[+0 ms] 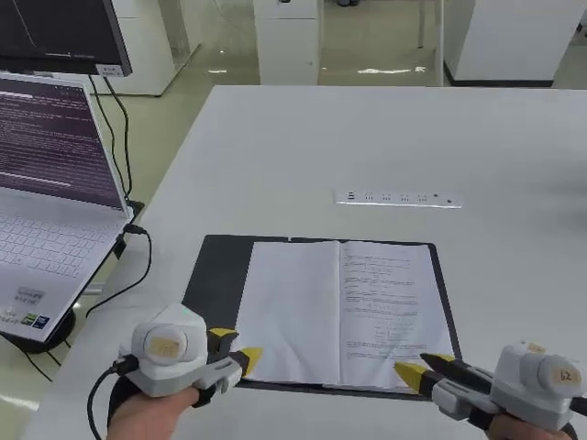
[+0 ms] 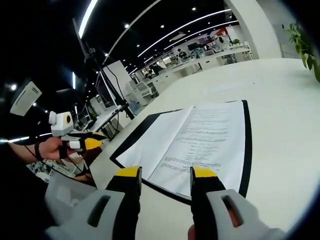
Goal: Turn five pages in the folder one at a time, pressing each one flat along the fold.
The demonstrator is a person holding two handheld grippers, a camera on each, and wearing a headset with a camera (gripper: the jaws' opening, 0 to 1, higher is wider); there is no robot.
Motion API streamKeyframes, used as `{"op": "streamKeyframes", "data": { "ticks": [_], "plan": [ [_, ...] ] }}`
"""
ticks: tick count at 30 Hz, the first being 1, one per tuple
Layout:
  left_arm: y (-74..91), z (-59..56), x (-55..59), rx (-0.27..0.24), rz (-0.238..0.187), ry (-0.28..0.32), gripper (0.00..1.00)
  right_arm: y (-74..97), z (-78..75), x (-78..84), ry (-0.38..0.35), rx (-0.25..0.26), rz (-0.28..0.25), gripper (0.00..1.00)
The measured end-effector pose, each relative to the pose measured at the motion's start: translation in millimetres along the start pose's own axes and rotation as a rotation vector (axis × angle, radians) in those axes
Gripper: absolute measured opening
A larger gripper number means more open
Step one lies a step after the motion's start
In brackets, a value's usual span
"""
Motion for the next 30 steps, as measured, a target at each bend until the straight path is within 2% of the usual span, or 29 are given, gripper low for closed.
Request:
{"op": "streamKeyframes", "data": {
  "ticks": [5, 14, 19, 23, 28, 30],
  "plan": [
    [11.9, 3.2, -16.2, -0.012, -0.031, -0.026, 0.34, 11.9, 3.7, -10.1, 0.021, 0.011, -0.024, 0.44],
    [33.5, 8.7, -31.0, -0.037, -0.076, -0.043, 0.44, 38.4, 3.7, -14.5, 0.058, 0.057, -0.046, 0.52],
    [41.5, 11.5, -30.5, -0.059, -0.076, -0.033, 0.52, 55.1, 2.4, -20.7, 0.101, 0.083, -0.041, 0.59],
    [44.5, 15.0, -22.3, -0.087, -0.064, -0.006, 0.58, 67.5, -4.4, -26.5, 0.1, 0.103, -0.061, 0.63],
    [47.0, 12.2, -16.1, -0.091, -0.054, 0.017, 0.65, 76.5, -10.7, -21.4, 0.101, 0.13, -0.044, 0.68],
    [46.7, 7.5, -20.2, -0.08, -0.103, 0.035, 0.69, 78.0, -10.3, -16.9, 0.108, 0.139, -0.025, 0.7]
  ]
}}
Point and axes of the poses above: the centre of the closed fingertips' face, and the gripper's own axes: y roughly backward along the fingers, z roughly to its left, x roughly out of its underside, the point moved 2 cm from there along y, roughly backward along the fingers, and after that the axes turned 2 degrees about -y, right-handed, at the moved point
